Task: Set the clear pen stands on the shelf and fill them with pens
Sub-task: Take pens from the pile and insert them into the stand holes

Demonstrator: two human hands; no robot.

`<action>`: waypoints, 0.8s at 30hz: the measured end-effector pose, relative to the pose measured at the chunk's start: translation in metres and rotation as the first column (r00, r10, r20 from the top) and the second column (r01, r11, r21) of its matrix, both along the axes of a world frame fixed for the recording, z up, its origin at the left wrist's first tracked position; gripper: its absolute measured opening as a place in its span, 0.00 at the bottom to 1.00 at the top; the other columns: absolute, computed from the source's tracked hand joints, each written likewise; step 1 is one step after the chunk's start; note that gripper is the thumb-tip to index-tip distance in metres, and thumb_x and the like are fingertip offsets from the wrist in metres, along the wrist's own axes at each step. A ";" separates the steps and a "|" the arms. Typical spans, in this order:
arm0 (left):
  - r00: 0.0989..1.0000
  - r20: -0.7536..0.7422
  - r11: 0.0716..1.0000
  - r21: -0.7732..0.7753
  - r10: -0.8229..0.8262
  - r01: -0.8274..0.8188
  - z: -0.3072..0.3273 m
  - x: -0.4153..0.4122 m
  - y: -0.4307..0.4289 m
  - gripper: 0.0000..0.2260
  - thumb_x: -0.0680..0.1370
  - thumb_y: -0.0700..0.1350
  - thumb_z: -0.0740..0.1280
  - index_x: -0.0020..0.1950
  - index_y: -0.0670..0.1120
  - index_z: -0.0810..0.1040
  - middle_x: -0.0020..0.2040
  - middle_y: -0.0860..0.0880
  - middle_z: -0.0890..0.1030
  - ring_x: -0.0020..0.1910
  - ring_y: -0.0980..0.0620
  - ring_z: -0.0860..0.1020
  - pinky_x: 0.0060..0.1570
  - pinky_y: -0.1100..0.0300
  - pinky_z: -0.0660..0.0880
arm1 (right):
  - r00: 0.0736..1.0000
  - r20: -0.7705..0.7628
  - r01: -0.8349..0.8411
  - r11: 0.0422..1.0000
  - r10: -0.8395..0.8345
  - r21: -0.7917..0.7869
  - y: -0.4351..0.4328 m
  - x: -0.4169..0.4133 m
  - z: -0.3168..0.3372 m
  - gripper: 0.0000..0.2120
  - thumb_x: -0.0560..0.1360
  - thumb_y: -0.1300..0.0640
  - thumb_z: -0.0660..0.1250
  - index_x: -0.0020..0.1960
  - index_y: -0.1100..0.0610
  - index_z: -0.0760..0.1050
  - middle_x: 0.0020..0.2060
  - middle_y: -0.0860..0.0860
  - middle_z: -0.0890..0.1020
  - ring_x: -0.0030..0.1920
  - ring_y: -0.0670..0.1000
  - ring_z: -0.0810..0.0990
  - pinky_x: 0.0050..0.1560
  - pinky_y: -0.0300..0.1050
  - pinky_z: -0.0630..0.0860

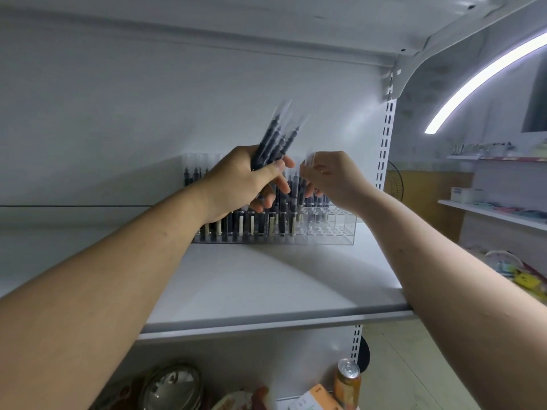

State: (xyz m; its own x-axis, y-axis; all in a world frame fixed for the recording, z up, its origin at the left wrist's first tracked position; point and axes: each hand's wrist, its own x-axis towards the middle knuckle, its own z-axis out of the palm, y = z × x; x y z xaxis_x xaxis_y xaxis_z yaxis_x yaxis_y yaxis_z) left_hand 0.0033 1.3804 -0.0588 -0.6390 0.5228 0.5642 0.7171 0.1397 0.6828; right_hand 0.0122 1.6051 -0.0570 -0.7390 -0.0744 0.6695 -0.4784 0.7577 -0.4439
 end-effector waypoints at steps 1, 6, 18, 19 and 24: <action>1.000 -0.001 1.000 0.000 0.000 0.000 0.000 0.000 0.000 0.08 0.88 0.46 0.62 0.61 0.46 0.80 0.43 0.47 0.86 0.34 0.49 0.79 0.32 0.58 0.76 | 1.000 -0.004 -0.004 1.000 0.004 0.016 -0.001 0.001 0.000 0.11 0.83 0.55 0.67 0.49 0.63 0.80 0.35 0.52 0.86 0.37 0.53 0.87 0.41 0.51 0.82; 1.000 -0.003 1.000 -0.012 0.003 -0.003 0.000 0.002 0.000 0.08 0.88 0.46 0.63 0.61 0.46 0.80 0.44 0.47 0.86 0.34 0.49 0.79 0.34 0.57 0.76 | 1.000 -0.015 0.012 0.997 -0.011 0.072 -0.003 0.002 0.002 0.10 0.84 0.55 0.66 0.48 0.60 0.79 0.34 0.50 0.85 0.38 0.54 0.86 0.41 0.55 0.82; 1.000 -0.001 0.999 -0.035 -0.005 0.005 0.000 0.004 0.000 0.08 0.88 0.45 0.63 0.62 0.45 0.80 0.44 0.47 0.85 0.33 0.49 0.79 0.33 0.56 0.77 | 0.988 0.151 0.012 1.000 -0.016 0.023 0.003 -0.004 -0.002 0.13 0.85 0.54 0.66 0.48 0.64 0.78 0.37 0.56 0.87 0.38 0.51 0.88 0.37 0.42 0.82; 1.000 0.001 0.999 -0.033 -0.005 0.005 0.000 0.004 0.000 0.08 0.88 0.45 0.63 0.62 0.45 0.80 0.44 0.46 0.85 0.33 0.49 0.78 0.32 0.57 0.76 | 0.989 0.144 0.012 0.999 -0.018 0.039 0.003 -0.004 -0.003 0.13 0.85 0.54 0.65 0.49 0.64 0.78 0.37 0.56 0.87 0.38 0.51 0.88 0.39 0.47 0.83; 0.998 0.055 1.000 -0.007 -0.023 0.024 0.000 0.005 0.001 0.08 0.88 0.45 0.63 0.63 0.44 0.79 0.43 0.46 0.85 0.30 0.51 0.75 0.25 0.60 0.69 | 0.991 0.127 0.031 0.992 -0.046 0.119 0.002 0.000 -0.002 0.13 0.85 0.53 0.65 0.51 0.62 0.80 0.38 0.52 0.87 0.41 0.55 0.88 0.40 0.54 0.81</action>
